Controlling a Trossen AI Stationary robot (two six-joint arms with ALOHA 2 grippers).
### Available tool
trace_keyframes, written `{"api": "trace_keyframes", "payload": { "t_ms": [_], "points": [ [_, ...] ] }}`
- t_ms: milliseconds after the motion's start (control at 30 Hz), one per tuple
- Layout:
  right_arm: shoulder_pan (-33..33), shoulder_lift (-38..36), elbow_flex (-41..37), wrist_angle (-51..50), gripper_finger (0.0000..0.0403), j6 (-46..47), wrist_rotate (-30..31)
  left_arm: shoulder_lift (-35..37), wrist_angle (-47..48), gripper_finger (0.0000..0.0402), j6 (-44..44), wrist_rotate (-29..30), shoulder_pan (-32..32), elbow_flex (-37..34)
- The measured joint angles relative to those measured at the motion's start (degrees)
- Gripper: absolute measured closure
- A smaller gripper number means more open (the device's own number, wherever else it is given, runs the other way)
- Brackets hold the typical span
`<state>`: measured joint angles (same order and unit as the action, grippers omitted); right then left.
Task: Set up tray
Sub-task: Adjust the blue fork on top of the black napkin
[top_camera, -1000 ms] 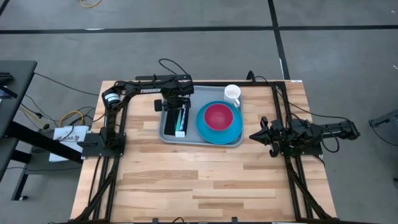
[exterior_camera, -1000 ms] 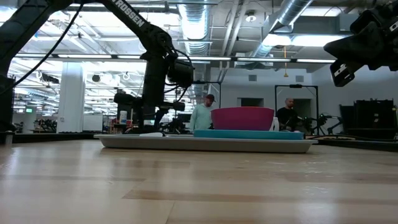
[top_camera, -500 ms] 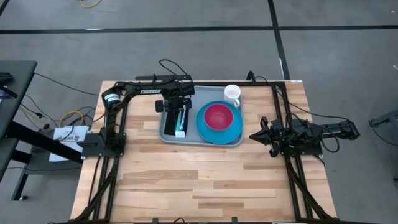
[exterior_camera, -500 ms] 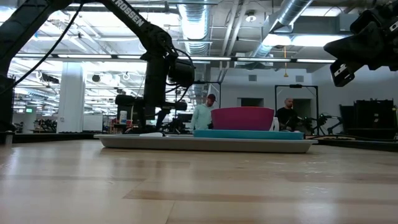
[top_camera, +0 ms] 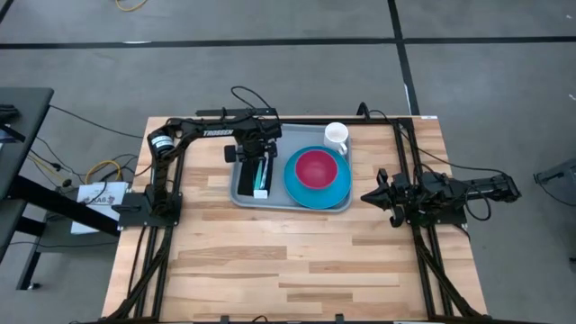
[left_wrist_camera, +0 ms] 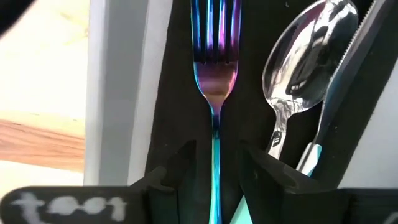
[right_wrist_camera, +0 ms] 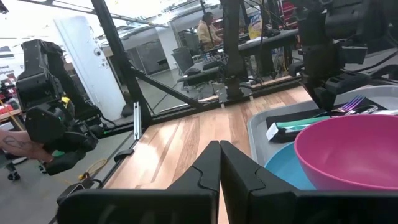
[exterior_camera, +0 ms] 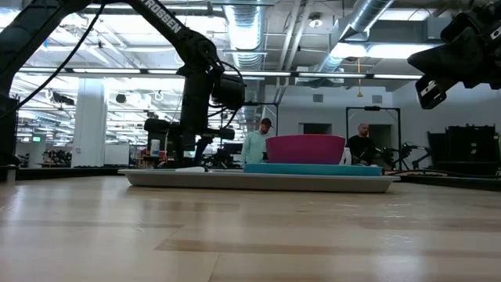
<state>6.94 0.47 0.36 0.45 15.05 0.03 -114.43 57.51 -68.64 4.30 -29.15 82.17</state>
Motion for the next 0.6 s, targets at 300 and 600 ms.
{"api": "trace_keyframes", "payload": {
  "t_ms": [300,600],
  "points": [
    [-0.02,-0.02,-0.02,0.00,0.0403,-0.02,0.00,0.00,-0.10,0.0319,-0.02,0.03,0.07,0.02],
    [-0.02,-0.02,-0.01,0.00,0.0403,-0.01,0.00,0.00,-0.46,0.0319,-0.31,0.53,0.07,0.01]
  ]
}}
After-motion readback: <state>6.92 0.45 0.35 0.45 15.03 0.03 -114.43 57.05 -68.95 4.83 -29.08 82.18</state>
